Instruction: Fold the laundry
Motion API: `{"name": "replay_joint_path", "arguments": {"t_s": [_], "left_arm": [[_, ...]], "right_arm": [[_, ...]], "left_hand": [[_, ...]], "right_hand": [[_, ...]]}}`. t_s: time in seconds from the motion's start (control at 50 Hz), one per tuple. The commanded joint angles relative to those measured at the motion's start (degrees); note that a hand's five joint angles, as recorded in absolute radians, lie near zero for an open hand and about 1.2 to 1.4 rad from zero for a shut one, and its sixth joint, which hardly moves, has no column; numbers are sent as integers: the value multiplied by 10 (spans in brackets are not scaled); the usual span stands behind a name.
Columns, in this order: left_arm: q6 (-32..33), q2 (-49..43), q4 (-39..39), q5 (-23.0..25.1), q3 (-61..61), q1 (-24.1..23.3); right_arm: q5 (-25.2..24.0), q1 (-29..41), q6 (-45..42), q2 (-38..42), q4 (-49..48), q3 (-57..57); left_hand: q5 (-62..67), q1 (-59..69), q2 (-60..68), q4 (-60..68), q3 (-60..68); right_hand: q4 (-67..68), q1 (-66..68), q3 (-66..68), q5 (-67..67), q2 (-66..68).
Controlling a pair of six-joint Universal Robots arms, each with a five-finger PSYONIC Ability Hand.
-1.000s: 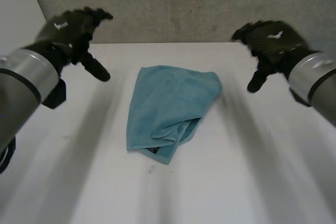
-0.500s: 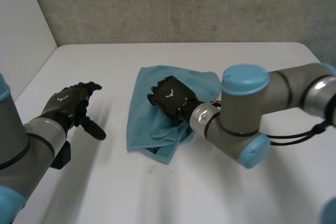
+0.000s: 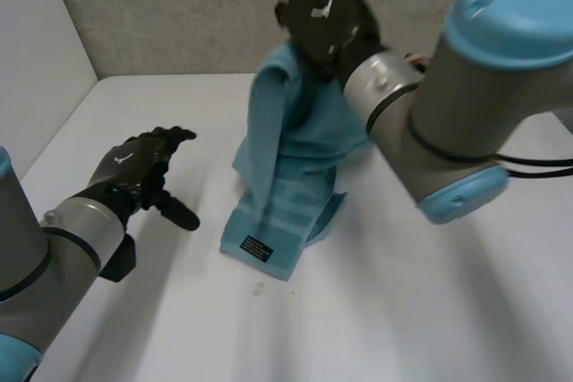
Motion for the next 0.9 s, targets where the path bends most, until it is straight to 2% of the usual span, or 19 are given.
{"name": "replay_joint_path", "arguments": {"t_s": [0.02, 0.1, 0.14, 0.18, 0.24, 0.48, 0.5, 0.52, 0.54, 0.56, 0.58, 0.6, 0.7, 0.76, 0.8, 0.86, 0.9], "left_arm": [[-85, -48, 43, 1, 47, -51], [-126, -74, 44, 3, 71, -56], [-145, -86, 41, 6, 86, -68], [-182, -96, 37, 6, 100, -102], [-204, -95, 36, 6, 96, -115], [-219, -70, 36, 3, 72, -116], [-220, -70, 36, 3, 73, -117], [-220, -70, 36, 3, 72, -120], [-220, -70, 36, 3, 72, -120], [-220, -70, 35, 2, 72, -120], [-220, -70, 35, 2, 72, -120], [-220, -70, 35, 2, 70, -121], [-214, -75, 36, 0, 63, -123], [-213, -80, 35, 0, 60, -123], [-213, -95, 35, 0, 56, -125], [-213, -104, 35, 0, 56, -129], [-213, -120, 37, -1, 61, -145]], "right_arm": [[6, 3, 31, -75, 9, 75], [9, 3, 32, -104, 8, 113], [10, 3, 32, -116, 8, 127], [11, 3, 32, -123, 7, 148], [10, 4, 32, -119, 7, 160], [10, 4, 32, -63, 3, 185], [10, 4, 35, -56, 4, 185], [10, 5, 39, -51, 9, 185], [10, 5, 39, -51, 9, 186], [10, 11, 43, -46, 10, 187], [10, 11, 44, -46, 10, 187], [12, 17, 47, -44, 13, 190], [28, 10, 65, -67, 24, 211], [52, -18, 85, -110, 35, 236], [55, -84, 104, -146, 42, 271], [49, -113, 114, -159, 45, 294], [24, -153, 132, -187, 45, 338]], "left_hand": [[-25, -16, -15, -16, -22], [-21, -12, -11, -13, -19], [-19, -11, -10, -11, -17], [-19, -11, -10, -11, -17], [-18, -9, -8, -10, -16], [-16, -7, -6, -8, -14], [-16, -7, -6, -8, -14], [-14, -5, -5, -6, -12], [-14, -5, -5, -6, -12], [-16, -7, -6, -8, -14], [-16, -7, -6, -8, -14], [-16, -7, -6, -8, -14], [-14, -5, -5, -6, -12], [-13, -4, -3, -5, -11], [-8, 1, 2, 1, -6], [-6, 3, 4, 2, -4], [-3, 6, 7, 6, -1]], "right_hand": [[119, 251, 125, 147, 126], [119, 251, 125, 147, 126], [119, 251, 125, 147, 126], [119, 251, 125, 147, 126], [119, 251, 125, 147, 126], [119, 251, 125, 147, 126], [75, 207, 80, 102, 82], [-157, -25, -151, -130, -150], [-159, -28, -154, -132, -153], [-431, -299, -425, -403, -424], [-434, -302, -428, -406, -427], [-555, -423, -550, -528, -548], [-573, -441, -568, -546, -566], [-573, -441, -568, -546, -566], [-571, -440, -566, -544, -565], [-571, -440, -566, -544, -565], [-571, -440, -566, -544, -565]]}}
